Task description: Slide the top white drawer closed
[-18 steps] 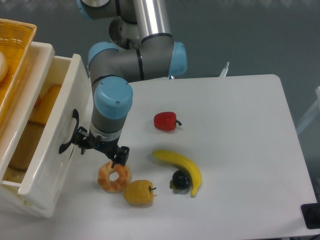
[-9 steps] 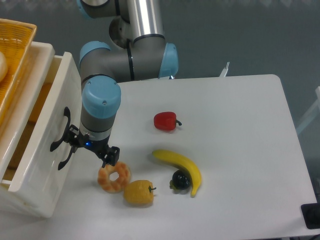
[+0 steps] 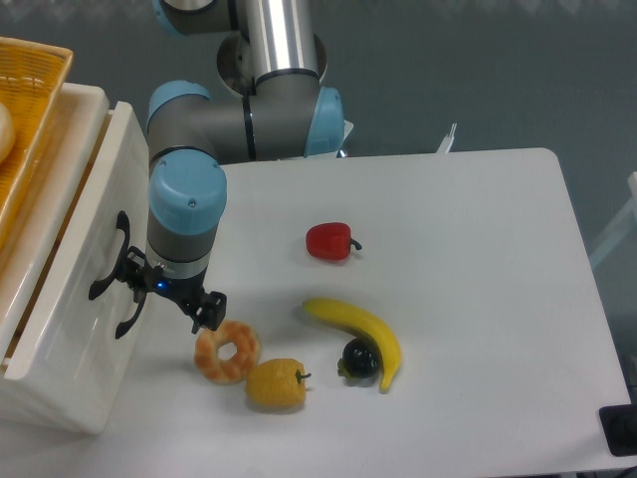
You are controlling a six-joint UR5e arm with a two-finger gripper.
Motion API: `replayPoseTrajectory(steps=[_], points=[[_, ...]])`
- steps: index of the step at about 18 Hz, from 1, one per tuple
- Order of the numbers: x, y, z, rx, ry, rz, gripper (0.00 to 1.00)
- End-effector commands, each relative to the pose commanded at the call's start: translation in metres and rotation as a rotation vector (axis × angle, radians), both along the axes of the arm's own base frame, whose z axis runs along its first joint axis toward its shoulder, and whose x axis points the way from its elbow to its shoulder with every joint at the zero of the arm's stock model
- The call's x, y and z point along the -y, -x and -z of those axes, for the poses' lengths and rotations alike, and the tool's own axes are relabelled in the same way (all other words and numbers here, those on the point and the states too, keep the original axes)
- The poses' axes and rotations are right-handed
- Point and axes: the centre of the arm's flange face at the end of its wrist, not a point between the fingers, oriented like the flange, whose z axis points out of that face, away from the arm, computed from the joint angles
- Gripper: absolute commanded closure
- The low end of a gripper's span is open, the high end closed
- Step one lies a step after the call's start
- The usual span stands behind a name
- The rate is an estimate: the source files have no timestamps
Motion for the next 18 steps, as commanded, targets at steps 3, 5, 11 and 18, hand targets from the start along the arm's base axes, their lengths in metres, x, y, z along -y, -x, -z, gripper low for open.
replayPoseTrajectory(steps=[3,5,11,18], points=[[-0.0021,-0.0054,-0.0007,-0.001,-0.001,0.008,0.00],[-0.0021,-0.0055,-0.0007,-0.001,-0.001,0.009,0.00],[-0.0022,-0.0065,-0.0002,-0.001,-0.001,0.011,0.00],[-0.0026,-0.0061,0.0003,-0.001,0.001,0.011,0.00]])
